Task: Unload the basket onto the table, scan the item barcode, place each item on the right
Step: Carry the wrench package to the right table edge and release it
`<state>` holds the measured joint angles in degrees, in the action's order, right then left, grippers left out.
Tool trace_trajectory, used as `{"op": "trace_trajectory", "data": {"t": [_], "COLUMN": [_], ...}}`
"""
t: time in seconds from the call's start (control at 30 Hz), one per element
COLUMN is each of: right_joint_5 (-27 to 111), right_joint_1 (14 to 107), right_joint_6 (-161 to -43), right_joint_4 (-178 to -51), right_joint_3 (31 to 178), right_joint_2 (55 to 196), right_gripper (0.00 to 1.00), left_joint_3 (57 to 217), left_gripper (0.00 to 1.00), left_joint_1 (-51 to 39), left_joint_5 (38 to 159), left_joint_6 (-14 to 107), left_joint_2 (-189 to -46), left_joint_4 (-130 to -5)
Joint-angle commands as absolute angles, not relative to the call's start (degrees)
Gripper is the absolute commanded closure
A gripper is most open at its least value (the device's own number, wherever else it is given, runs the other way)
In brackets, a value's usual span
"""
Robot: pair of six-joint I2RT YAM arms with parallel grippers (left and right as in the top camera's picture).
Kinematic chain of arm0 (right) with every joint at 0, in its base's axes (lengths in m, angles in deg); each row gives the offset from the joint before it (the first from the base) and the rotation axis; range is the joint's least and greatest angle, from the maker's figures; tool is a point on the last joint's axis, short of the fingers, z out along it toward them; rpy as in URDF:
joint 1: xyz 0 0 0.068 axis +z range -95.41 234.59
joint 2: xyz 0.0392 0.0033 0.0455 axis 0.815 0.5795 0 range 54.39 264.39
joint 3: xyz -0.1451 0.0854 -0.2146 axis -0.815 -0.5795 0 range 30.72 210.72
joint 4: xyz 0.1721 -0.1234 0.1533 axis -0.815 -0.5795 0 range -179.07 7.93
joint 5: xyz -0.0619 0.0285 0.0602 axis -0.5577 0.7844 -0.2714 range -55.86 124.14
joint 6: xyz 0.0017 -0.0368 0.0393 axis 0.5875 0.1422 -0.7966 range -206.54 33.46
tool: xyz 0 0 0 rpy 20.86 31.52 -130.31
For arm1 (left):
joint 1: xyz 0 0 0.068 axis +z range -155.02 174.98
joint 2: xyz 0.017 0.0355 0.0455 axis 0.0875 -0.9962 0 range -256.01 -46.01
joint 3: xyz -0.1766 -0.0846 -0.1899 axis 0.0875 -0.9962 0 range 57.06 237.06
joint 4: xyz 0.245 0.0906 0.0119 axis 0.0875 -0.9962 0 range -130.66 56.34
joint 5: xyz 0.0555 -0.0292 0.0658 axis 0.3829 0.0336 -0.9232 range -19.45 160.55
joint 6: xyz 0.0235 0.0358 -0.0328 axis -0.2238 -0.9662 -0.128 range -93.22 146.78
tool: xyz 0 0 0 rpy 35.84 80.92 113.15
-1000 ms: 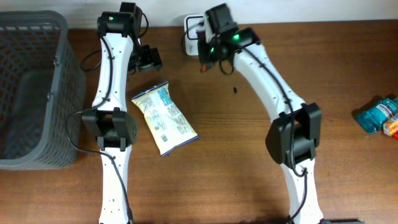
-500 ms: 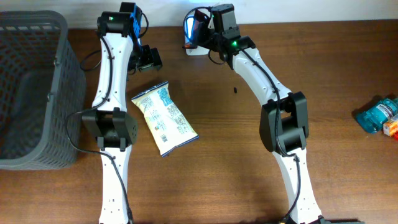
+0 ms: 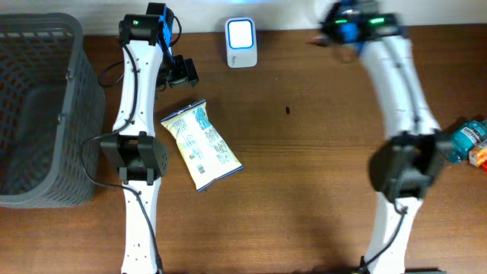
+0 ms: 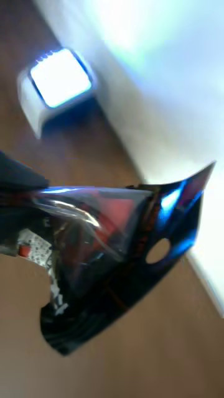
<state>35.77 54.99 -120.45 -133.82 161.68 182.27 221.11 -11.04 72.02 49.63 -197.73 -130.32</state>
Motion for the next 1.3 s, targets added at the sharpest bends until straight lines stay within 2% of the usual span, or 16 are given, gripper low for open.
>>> {"op": "trace_trajectory", "data": {"t": [0.0, 0.13, 0.27, 0.57, 0.63, 0.67, 0.7, 0.73, 0.77, 0.83, 0.9, 0.97, 1.07, 1.1, 1.23, 1.27], "right_joint_5": [30.59, 26.87, 26.48, 30.24, 30.50, 30.50, 30.46, 30.48, 30.48, 31.59, 35.14, 46.44, 76.12, 80.95, 80.64, 78.92], "right_joint_1": [44.35, 29.57, 20.39, 18.95, 18.86, 18.84, 18.84, 18.82, 18.75, 18.47, 18.49, 18.58, 19.63, 20.65, 31.30, 34.23], "right_joint_6": [-119.97, -116.54, -108.41, -107.77, -107.97, -107.97, -107.95, -107.95, -107.95, -107.92, -107.53, -100.38, -85.24, -80.36, -64.12, -64.04], "right_joint_4": [-142.85, -152.92, -153.42, -141.99, -140.94, -140.64, -140.57, -140.77, -141.56, -145.45, -150.36, -154.89, -161.99, -165.01, -178.04, -179.04], "right_joint_3": [162.20, 161.79, 161.39, 161.04, 161.00, 161.00, 161.00, 161.04, 161.17, 162.79, 165.20, 166.92, 166.92, 166.90, 166.64, 166.64], "right_joint_2": [180.89, 181.79, 184.61, 193.83, 195.62, 195.93, 195.93, 195.64, 195.14, 193.02, 190.18, 187.01, 184.61, 184.85, 185.04, 185.04], "right_gripper": [0.96, 0.96, 0.96, 0.95, 0.83, 0.73, 0.57, 0.20, 0.09, 0.03, 0.01, 0.01, 0.01, 0.01, 0.01, 0.01], "left_joint_3": [221.90, 221.90, 221.90, 221.90, 221.90, 221.90, 221.90, 221.90, 221.90, 221.90, 221.90, 221.90, 221.90, 221.90, 221.90, 221.90], "left_gripper": [0.01, 0.01, 0.01, 0.01, 0.01, 0.01, 0.01, 0.01, 0.01, 0.01, 0.01, 0.01, 0.01, 0.01, 0.01, 0.01], "left_joint_1": [-10.95, -10.95, -10.95, -10.95, -10.95, -10.95, -10.95, -10.95, -10.95, -10.95, -10.95, -10.95, -10.95, -10.95, -10.95, -10.95], "left_joint_5": [71.78, 71.78, 71.78, 71.80, 71.78, 71.78, 71.80, 71.78, 71.78, 71.78, 71.78, 71.78, 71.78, 71.78, 71.78, 71.78], "left_joint_6": [50.09, 50.09, 50.09, 50.09, 50.09, 50.09, 50.09, 50.09, 50.09, 50.09, 50.09, 50.09, 50.09, 50.09, 50.09, 50.09], "left_joint_2": [-197.29, -197.29, -197.29, -197.29, -197.29, -197.29, -197.29, -197.29, -197.29, -197.29, -197.29, -197.29, -197.29, -197.29, -197.29, -197.29], "left_joint_4": [-130.36, -130.39, -130.39, -130.36, -130.39, -130.36, -130.36, -130.39, -130.39, -130.39, -130.39, -130.39, -130.39, -130.39, -130.39, -130.36]}}
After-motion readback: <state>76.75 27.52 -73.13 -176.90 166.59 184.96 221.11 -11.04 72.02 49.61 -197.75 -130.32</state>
